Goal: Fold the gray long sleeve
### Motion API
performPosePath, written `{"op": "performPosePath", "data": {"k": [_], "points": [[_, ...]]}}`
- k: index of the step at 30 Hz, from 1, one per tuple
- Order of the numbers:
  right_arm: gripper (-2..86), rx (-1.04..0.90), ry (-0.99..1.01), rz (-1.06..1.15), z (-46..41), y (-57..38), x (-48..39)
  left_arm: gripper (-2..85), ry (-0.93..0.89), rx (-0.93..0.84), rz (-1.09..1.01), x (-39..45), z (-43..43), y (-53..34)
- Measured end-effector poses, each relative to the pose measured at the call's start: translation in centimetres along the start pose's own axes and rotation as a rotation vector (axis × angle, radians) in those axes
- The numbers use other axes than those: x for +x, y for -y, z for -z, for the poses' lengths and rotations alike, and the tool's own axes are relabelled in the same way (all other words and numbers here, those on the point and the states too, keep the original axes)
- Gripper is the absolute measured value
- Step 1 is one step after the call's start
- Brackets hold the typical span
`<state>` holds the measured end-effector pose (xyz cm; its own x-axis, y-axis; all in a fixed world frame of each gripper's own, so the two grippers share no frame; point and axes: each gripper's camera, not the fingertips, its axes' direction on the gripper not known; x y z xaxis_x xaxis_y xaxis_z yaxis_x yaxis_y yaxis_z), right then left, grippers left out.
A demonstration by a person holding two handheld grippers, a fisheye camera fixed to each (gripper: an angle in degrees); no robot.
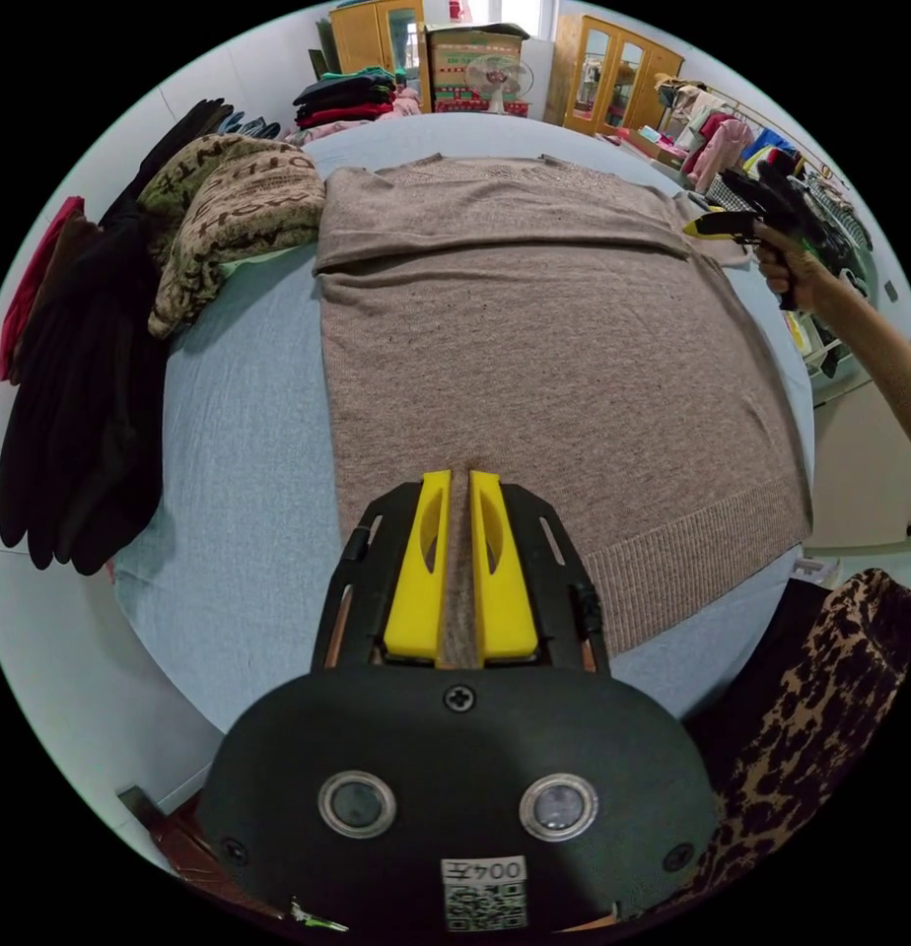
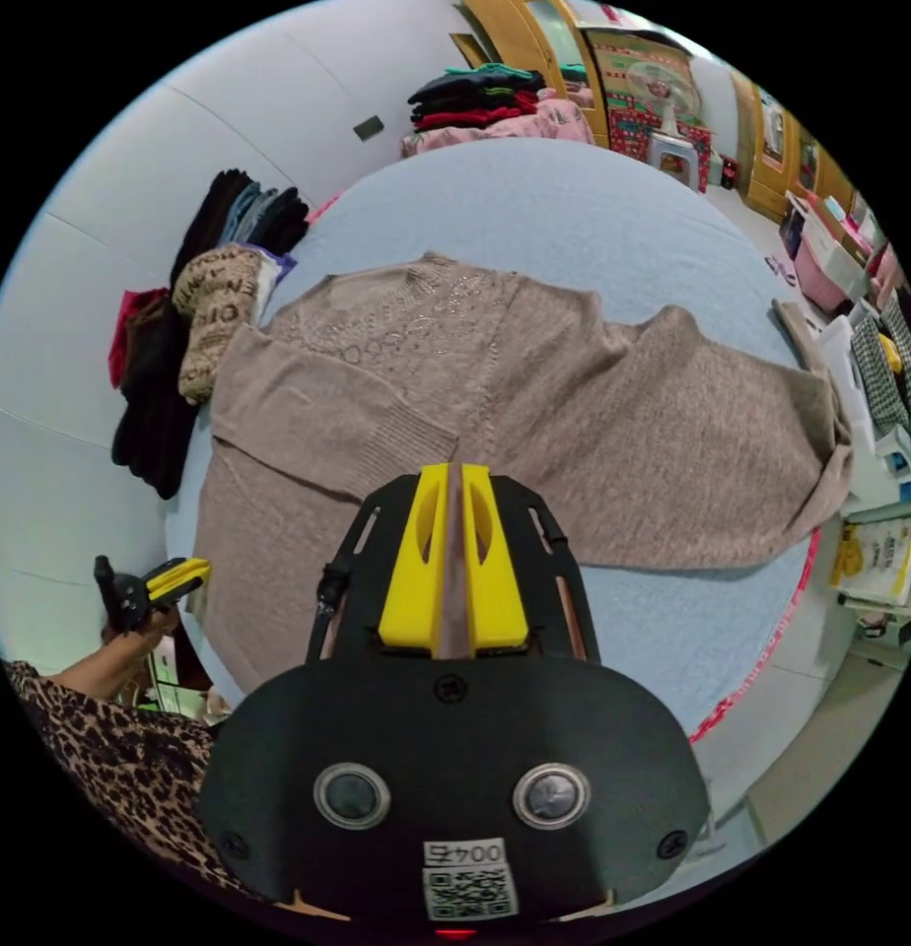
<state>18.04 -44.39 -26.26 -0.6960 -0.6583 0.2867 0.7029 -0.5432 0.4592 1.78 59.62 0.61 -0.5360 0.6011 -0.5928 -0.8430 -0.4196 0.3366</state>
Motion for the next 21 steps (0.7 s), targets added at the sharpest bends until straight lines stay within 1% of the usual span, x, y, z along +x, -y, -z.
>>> {"op": "performPosePath", "data": {"k": [2, 5, 11, 16, 19, 21], "points": [[5.4, 0.029, 0.081, -0.028, 0.6, -1.1, -0.5, 3.4, -0.002, 0.012, -0.002, -0.9, 0.3, -0.1], [6.6, 0.062, 0.139, -0.029, 0.7, -2.3, -1.8, 3.4, -0.011, 0.027, -0.008, -2.3, 0.6, -0.3], [6.6, 0.038, -0.035, 0.061, 0.2, -2.2, -5.9, 3.5, -0.045, 0.013, -0.021, -5.4, 1.4, 0.1], [5.3, 0.005, -0.090, 0.064, 0.2, -1.1, -7.6, 3.7, -0.053, 0.014, -0.012, -7.7, 2.2, 0.2], [6.4, 0.026, -0.086, 0.060, 1.7, -0.9, -8.6, 4.0, -0.100, -0.035, 0.005, -9.9, 3.0, 1.3], [7.7, 0.046, -0.100, 0.076, 2.6, -1.0, -9.6, 4.7, -0.149, 0.041, 0.072, -12.5, 4.7, 2.1]]}}
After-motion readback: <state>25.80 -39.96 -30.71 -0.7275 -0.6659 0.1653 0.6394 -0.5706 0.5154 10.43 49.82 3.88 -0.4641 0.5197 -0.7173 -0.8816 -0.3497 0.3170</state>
